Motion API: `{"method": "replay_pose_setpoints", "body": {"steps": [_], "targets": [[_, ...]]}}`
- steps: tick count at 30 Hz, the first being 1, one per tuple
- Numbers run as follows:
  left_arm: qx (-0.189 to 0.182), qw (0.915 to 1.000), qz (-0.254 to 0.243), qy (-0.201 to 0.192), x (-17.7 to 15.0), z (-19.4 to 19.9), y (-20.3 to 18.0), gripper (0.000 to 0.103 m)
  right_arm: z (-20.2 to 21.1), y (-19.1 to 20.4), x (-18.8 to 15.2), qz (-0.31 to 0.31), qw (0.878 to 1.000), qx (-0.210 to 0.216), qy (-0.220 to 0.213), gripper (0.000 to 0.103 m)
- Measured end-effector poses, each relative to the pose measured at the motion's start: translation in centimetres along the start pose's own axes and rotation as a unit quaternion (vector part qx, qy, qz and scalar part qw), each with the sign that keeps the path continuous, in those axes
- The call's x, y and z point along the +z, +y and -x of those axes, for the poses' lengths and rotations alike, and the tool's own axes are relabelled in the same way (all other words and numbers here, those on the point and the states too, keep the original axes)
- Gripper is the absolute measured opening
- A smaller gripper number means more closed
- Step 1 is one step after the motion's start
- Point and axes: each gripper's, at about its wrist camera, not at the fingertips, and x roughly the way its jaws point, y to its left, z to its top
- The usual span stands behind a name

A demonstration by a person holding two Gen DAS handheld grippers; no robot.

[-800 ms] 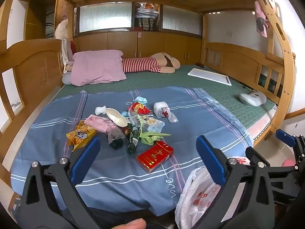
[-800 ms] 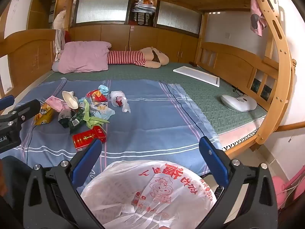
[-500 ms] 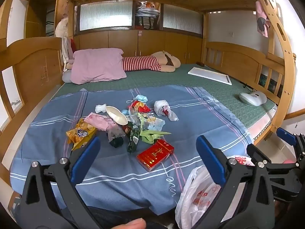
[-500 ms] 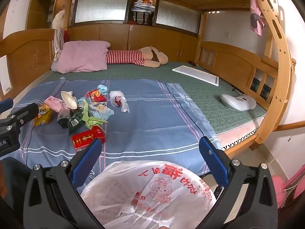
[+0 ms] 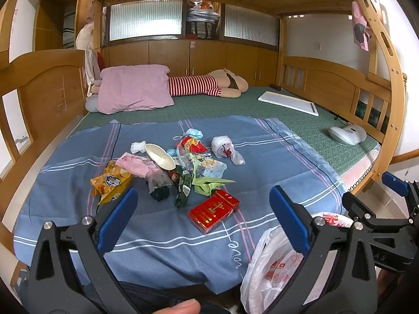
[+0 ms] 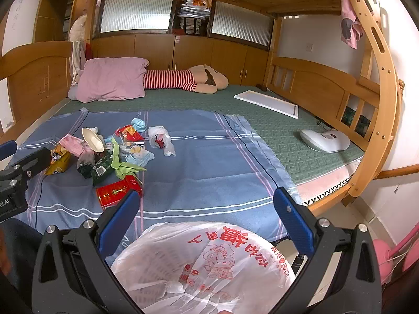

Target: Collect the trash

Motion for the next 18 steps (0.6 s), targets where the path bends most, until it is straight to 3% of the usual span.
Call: {"method": "replay_pose_setpoints", "body": {"steps": [18], "targets": [[0.001,1.0000,0.004,0.007,-0.20,-0.29,-0.08,0.100,0.07,-0.23,0.12,-0.003,1.000,-0.007,-0.001,0.100]]}}
